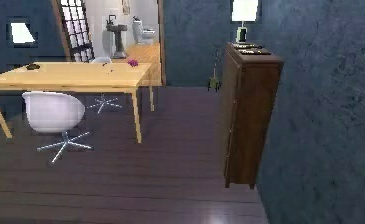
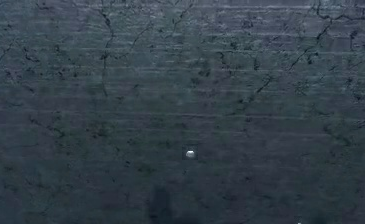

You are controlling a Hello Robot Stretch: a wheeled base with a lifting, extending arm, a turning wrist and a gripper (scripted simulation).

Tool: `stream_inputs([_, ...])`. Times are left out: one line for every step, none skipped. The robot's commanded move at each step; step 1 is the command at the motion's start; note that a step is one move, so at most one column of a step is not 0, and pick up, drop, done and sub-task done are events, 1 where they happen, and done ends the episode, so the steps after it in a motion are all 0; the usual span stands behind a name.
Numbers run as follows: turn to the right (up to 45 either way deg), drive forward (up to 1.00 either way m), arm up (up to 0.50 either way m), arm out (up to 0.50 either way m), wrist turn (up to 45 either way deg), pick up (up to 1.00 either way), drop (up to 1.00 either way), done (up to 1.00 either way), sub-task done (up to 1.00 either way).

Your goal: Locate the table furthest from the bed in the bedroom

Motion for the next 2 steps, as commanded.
stream_inputs([0.0,1.0,0.0,0.0,0.0,0.0,0.0,0.0,0.0])
stream_inputs([0.0,1.0,0.0,0.0,0.0,0.0,0.0,0.0,0.0])
